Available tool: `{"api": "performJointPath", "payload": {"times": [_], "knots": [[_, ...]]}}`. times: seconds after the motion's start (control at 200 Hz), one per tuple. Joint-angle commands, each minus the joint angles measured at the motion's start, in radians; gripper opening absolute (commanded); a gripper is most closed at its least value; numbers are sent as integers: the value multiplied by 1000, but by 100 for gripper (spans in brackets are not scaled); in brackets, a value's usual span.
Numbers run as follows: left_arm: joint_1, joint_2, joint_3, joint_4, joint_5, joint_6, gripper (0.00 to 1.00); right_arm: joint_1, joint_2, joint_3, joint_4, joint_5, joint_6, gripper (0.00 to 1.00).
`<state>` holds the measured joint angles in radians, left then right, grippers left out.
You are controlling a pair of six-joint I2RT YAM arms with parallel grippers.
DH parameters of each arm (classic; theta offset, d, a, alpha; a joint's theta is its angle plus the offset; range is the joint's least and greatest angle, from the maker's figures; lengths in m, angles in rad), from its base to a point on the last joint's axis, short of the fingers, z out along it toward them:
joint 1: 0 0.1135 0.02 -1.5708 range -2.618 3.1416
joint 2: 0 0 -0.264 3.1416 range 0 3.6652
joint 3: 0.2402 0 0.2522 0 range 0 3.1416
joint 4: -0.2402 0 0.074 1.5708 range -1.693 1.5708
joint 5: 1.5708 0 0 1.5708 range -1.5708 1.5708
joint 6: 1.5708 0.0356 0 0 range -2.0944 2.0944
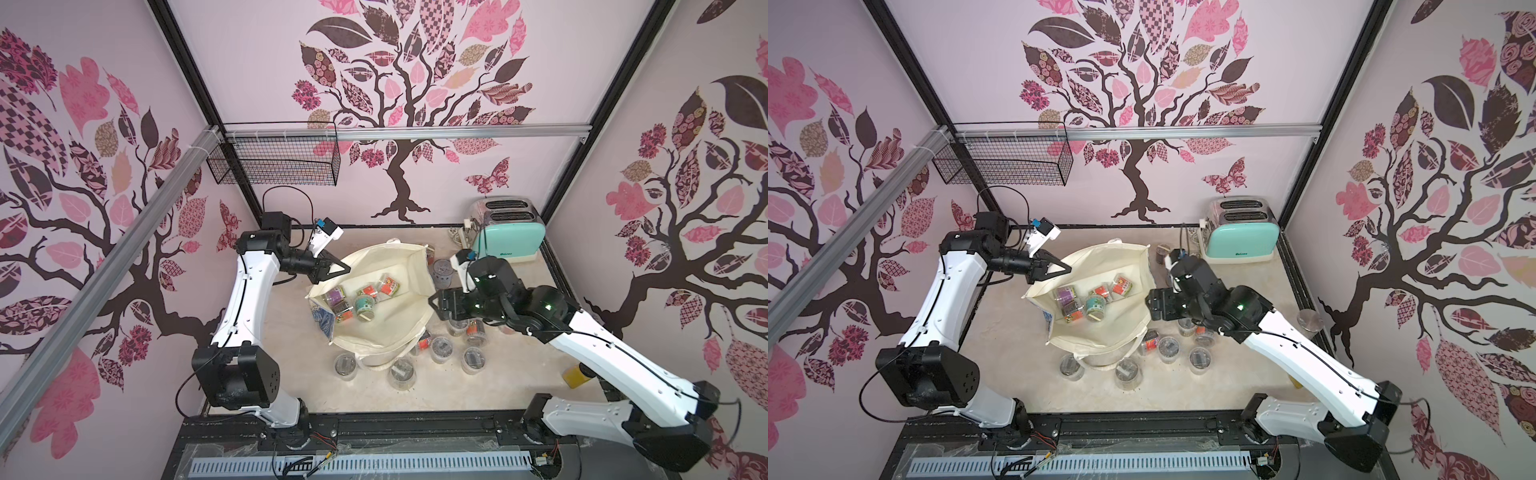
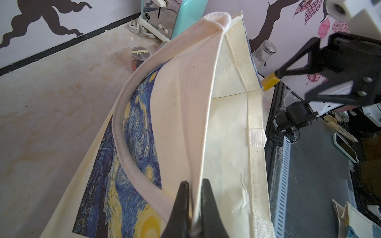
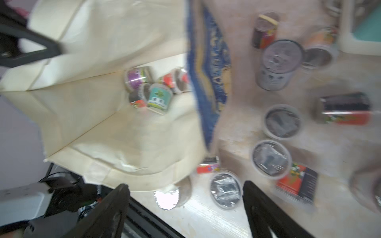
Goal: Take out the seed jars from the canvas bag
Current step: Pick up the seed jar from the canvas bag.
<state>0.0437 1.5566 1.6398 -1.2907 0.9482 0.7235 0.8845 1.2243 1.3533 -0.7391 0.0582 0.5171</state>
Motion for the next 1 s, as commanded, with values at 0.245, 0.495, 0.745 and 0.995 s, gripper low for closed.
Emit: {"api": "performJointPath", "payload": {"times": [0.245,0.495,0.745,0.995], "knots": [[-10,-43,-29,56,42,-72,0,107,385,138,162,147,109,89],[-9,-49,-33,79,48,-87,0,102,629,213,259,293,398,99],[-9,-68,-55,104,75,-73,0,16,742,236,336,282,558,100],[-9,-61,-75,124,82,-79,0,-31,862,280,347,253,576,99]]}}
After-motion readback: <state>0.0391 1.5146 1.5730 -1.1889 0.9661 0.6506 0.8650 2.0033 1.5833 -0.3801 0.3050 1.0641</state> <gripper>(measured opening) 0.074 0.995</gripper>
